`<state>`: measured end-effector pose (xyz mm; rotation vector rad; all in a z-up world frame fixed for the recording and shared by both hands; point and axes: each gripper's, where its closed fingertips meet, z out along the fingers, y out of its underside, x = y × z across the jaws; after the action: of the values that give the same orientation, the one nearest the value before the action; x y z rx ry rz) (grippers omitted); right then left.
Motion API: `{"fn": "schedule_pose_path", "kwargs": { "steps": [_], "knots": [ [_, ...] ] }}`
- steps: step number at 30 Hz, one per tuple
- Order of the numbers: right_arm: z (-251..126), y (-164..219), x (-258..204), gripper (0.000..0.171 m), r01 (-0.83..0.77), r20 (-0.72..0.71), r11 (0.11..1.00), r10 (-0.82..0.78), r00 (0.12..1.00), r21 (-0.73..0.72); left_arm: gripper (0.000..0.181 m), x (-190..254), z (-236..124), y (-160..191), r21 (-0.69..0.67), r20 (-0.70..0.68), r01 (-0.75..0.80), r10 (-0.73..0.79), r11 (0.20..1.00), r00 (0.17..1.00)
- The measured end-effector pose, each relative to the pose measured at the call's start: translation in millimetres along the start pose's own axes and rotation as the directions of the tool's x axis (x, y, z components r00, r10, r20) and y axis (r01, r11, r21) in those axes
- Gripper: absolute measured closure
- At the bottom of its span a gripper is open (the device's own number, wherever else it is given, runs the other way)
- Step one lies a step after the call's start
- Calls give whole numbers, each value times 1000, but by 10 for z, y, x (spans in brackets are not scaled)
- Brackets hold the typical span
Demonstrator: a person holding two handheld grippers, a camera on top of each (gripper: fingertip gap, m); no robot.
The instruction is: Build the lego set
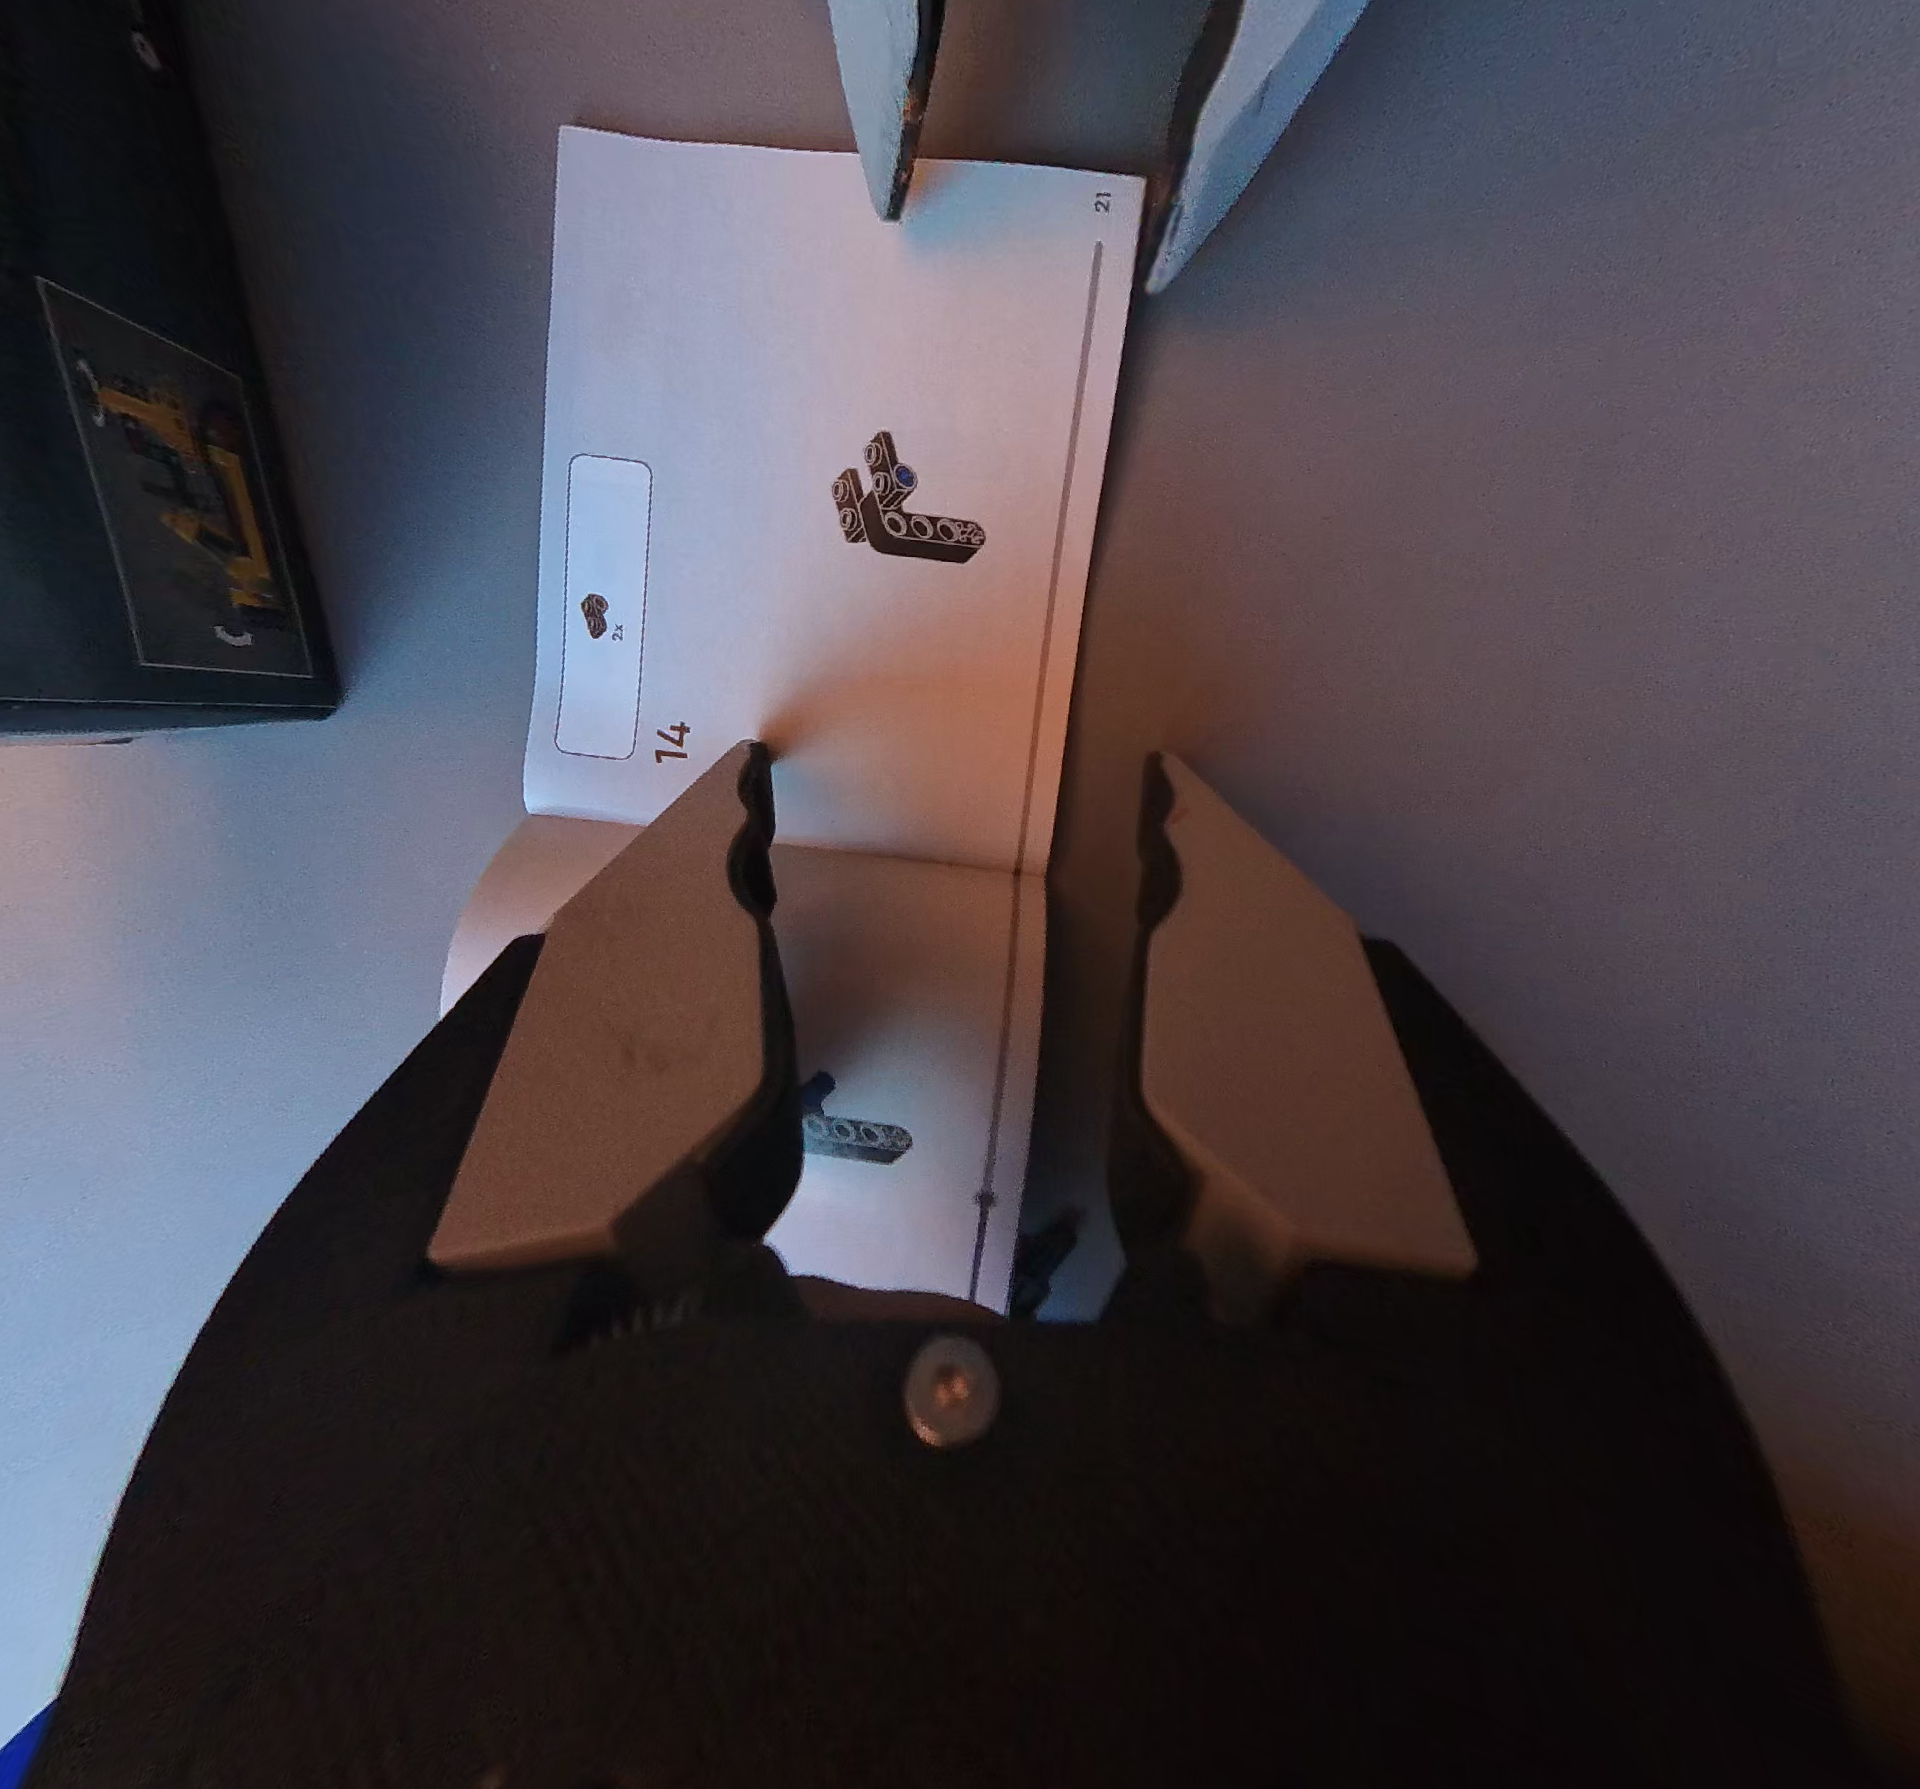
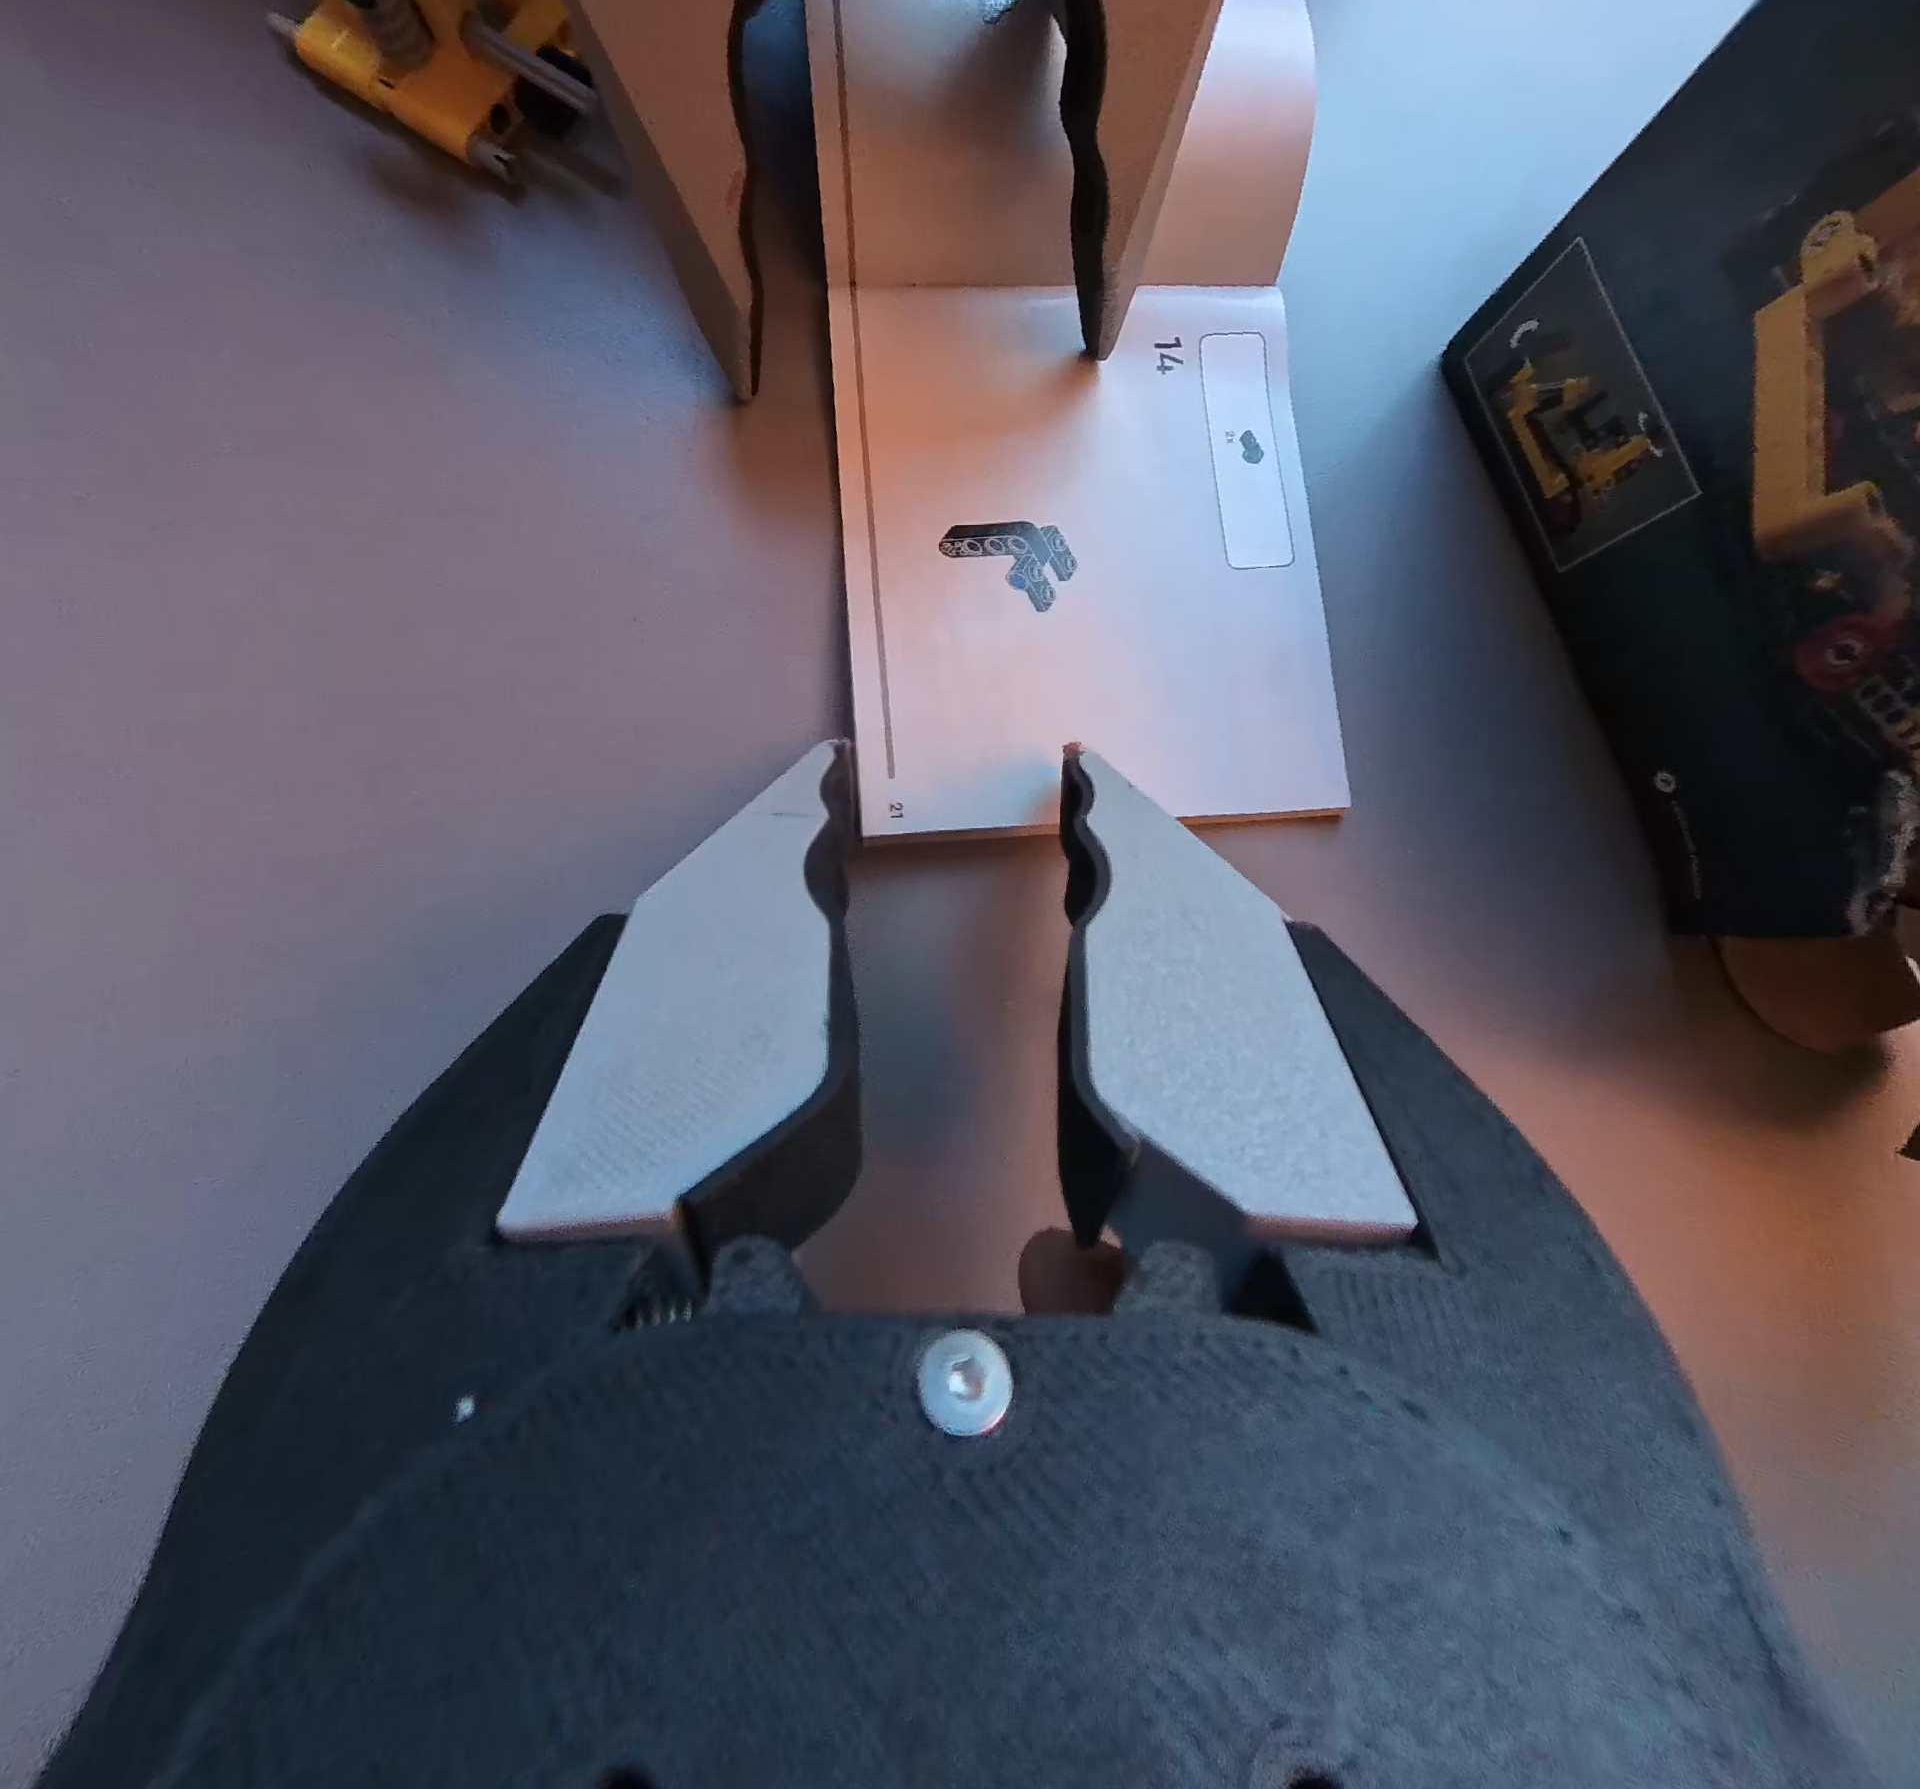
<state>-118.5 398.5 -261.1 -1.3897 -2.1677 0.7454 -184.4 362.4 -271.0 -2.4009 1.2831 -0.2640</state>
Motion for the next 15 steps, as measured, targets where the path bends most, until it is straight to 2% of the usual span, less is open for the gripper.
{"fn": "schedule_pose_path", "kwargs": {
  "steps": [1,15],
  "knots": [
    [6,3,-4,134,4,0,1000,-4,1000,-4,112,-1,-1,0,0,0,-1,1,1000,1000],
    [-3,-3,24,134,7,-19,1000,-7,1000,-3,112,6,-6,-5,-2,-2,-2,2,1000,1000]
  ]
}}
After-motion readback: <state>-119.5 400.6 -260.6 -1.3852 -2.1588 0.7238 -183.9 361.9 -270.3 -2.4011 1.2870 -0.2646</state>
